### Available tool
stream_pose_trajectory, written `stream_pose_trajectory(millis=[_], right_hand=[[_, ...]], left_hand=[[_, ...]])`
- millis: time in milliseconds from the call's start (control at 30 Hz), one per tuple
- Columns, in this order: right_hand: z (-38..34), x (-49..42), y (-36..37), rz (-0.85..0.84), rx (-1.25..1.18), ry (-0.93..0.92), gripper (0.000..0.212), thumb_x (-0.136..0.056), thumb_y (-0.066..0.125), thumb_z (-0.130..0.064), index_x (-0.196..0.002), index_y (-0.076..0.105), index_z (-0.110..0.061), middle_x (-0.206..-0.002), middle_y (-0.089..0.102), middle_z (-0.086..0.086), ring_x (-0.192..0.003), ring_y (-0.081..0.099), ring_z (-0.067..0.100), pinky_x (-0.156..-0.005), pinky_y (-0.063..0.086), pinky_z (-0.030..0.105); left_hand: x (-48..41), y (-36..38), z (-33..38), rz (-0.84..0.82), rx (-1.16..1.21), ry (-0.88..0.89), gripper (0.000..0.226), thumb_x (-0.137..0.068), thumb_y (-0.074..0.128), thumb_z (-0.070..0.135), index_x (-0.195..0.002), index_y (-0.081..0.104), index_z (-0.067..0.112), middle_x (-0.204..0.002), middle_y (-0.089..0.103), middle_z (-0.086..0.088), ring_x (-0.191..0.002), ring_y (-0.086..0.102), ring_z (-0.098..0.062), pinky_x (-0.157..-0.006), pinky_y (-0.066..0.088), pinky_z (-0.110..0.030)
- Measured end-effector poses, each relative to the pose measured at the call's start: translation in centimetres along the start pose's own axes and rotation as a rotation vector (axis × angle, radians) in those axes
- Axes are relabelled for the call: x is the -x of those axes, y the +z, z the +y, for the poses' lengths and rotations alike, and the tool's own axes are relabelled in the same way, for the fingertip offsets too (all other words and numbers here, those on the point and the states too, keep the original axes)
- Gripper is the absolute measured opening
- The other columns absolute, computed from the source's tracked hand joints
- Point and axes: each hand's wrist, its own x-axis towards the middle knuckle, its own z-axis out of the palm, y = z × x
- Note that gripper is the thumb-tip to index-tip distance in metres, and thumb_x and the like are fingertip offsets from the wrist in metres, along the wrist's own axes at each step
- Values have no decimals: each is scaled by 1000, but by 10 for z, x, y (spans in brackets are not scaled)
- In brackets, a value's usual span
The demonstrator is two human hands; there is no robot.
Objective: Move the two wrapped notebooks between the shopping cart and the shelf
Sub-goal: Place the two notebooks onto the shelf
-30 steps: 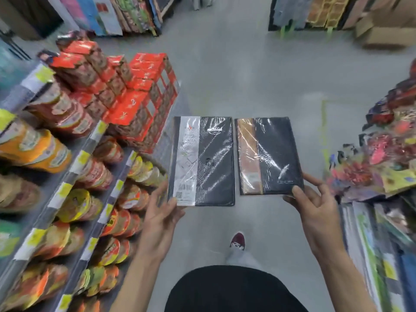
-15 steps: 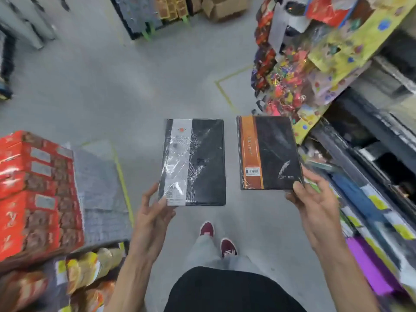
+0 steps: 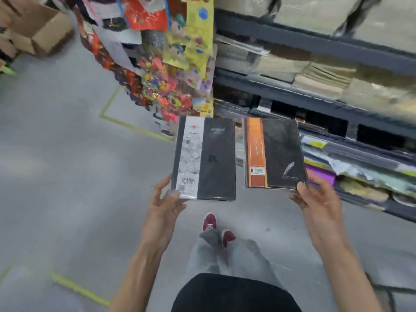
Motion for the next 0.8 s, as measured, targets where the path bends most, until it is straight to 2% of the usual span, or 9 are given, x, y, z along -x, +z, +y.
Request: stream_pose_trajectory(millis=[67,167,200,367,433,500,667,800], right_hand=[[-2,0,-12,74,-23,-38,47,-64,76,-32,-108,64,-21,-94,76,-4,-84,69,11,-74,57,23],[-5,-9,-30,142,-79,-64,32,-74,72,-20,-105,61,-20,-99,74,0,-84,68,11,-75,57,24],[-5,-14,-36,161,-90,-64,31,-76,70,-18,-105,61,-19,-100,74,2,-84,68,12,-75,57,24],[2,-48,-60,270,-139,-48,46,-63,79,-32,-103,60,-19,-86,75,-1,-77,66,12,-71,56,24],[8,-63,-71,286,-129,-38,30,-77,76,-21,-102,59,-19,-85,76,-2,-79,65,15,-71,56,24],[13,-79,-83,306,-109,-12,17,-93,65,-5,-101,59,-18,-86,76,-2,-81,63,21,-73,56,24],[23,-115,-110,300,-51,22,18,-96,60,2,-98,58,-16,-88,74,0,-86,62,25,-76,56,27],[32,-147,-117,333,-30,18,19,-97,57,3,-101,56,-16,-79,64,1,-76,60,16,-74,55,25]], left_hand=[[-16,13,3,-67,-30,-32,41,-87,61,14,-125,59,28,-112,72,-7,-81,66,-15,-77,50,-26],[-38,39,2,-135,-52,-76,39,-85,62,13,-120,62,29,-107,73,-6,-76,65,-13,-71,52,-22],[-45,48,0,-146,-56,-91,39,-84,63,13,-120,63,29,-106,73,-5,-75,65,-13,-70,52,-21],[-73,93,-17,-179,-87,-139,40,-84,63,11,-119,63,31,-105,73,-4,-76,65,-15,-70,53,-21],[-82,111,-27,-171,-107,-139,38,-87,62,11,-118,62,32,-106,73,-2,-80,65,-16,-76,50,-24],[-92,129,-38,-158,-114,-134,36,-93,59,9,-119,61,33,-108,73,-2,-84,65,-18,-83,46,-29],[-120,159,-66,-116,-95,-114,34,-98,56,8,-120,58,32,-102,75,1,-82,72,-17,-87,46,-30],[-148,172,-82,-130,-70,-126,38,-97,57,9,-128,56,32,-108,73,-1,-96,66,-24,-85,46,-28]])
